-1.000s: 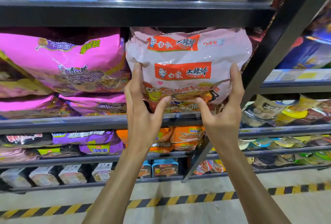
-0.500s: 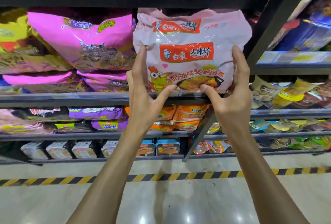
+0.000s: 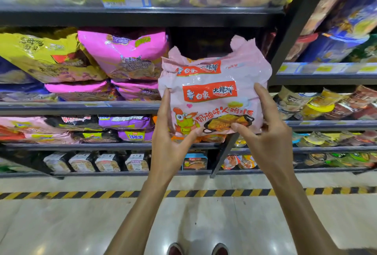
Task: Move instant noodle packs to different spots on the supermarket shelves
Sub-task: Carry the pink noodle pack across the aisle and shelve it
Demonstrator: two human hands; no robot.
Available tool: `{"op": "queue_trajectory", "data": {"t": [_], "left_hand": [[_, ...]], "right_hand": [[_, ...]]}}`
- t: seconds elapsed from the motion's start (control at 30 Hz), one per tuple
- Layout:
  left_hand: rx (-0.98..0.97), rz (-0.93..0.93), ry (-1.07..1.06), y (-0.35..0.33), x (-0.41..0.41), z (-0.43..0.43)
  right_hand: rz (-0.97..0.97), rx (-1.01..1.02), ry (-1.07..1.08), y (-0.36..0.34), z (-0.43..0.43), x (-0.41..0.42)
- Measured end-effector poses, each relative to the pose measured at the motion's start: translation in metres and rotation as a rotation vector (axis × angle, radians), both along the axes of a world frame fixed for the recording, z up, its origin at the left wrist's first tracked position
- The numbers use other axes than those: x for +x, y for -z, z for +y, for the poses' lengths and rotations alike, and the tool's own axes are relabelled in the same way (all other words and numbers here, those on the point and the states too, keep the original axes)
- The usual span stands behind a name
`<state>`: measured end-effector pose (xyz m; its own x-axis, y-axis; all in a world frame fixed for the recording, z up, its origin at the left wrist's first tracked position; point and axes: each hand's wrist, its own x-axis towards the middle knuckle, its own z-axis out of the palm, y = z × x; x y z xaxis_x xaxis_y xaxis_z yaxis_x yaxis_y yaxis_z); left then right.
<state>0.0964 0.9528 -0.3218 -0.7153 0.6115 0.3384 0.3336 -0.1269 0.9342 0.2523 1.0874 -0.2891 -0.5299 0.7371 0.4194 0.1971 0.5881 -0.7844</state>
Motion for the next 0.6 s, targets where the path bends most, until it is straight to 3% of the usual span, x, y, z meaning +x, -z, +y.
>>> {"op": "queue_trajectory", "data": {"t": [0.27,0.6], "left_hand": [[-0.057,-0.058,-0.081,-0.078,0.021,-0.070],[-0.001,-0.014,-0.276,-0.150,0.025,-0.150]], "right_hand": [[-0.031,-0.132,-0.057,-0.078,-0.050,0.008],[-0.004,-0.055,-0.370,-0.155,-0.090,-0.018]]}}
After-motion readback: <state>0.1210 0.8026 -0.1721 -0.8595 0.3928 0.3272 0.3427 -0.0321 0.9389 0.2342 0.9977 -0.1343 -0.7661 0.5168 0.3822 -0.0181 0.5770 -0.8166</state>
